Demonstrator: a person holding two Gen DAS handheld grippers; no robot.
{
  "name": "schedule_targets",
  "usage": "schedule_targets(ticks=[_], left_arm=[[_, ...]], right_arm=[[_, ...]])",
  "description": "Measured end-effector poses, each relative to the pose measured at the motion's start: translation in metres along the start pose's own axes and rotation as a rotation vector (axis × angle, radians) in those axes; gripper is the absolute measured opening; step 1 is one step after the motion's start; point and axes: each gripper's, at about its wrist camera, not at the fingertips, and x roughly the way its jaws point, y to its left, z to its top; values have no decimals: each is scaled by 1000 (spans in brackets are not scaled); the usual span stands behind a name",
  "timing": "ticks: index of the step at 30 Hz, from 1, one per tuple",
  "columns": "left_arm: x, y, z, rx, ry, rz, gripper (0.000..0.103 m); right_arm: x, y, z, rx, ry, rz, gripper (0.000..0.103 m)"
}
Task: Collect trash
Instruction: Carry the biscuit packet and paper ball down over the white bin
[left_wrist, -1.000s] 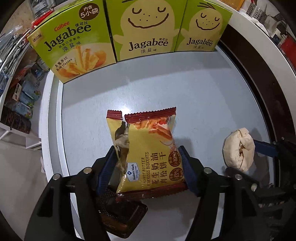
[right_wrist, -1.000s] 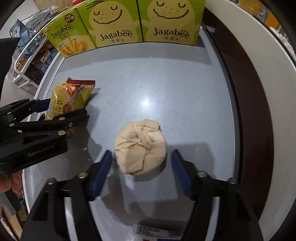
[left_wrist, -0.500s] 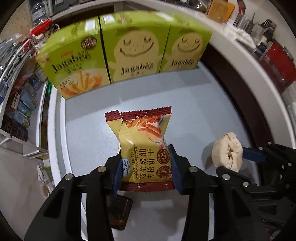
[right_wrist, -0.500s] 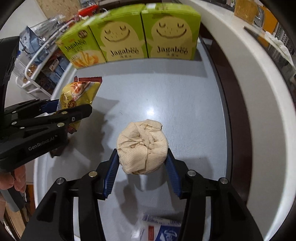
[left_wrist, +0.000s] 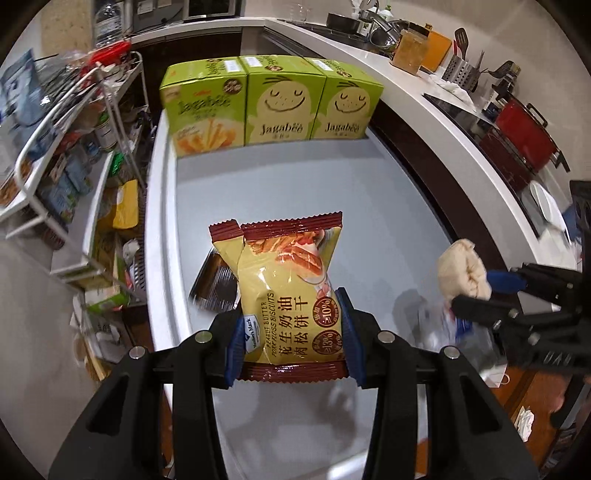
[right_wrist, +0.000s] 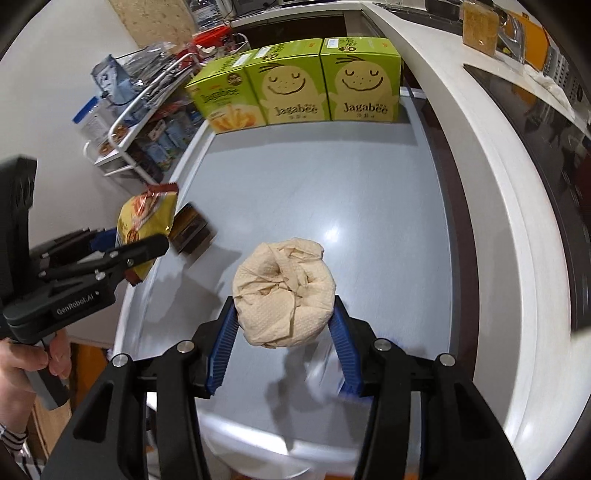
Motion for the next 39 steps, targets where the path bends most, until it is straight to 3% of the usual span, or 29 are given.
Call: schedule_targets(ticks=[21, 39], left_arm=[[-60, -23, -140, 1, 67, 21, 45], [-28, -46, -218, 108, 220, 20, 45]], right_arm=[[-39, 50, -132, -59, 116, 78, 48], [12, 53, -196, -83, 274, 77, 48]])
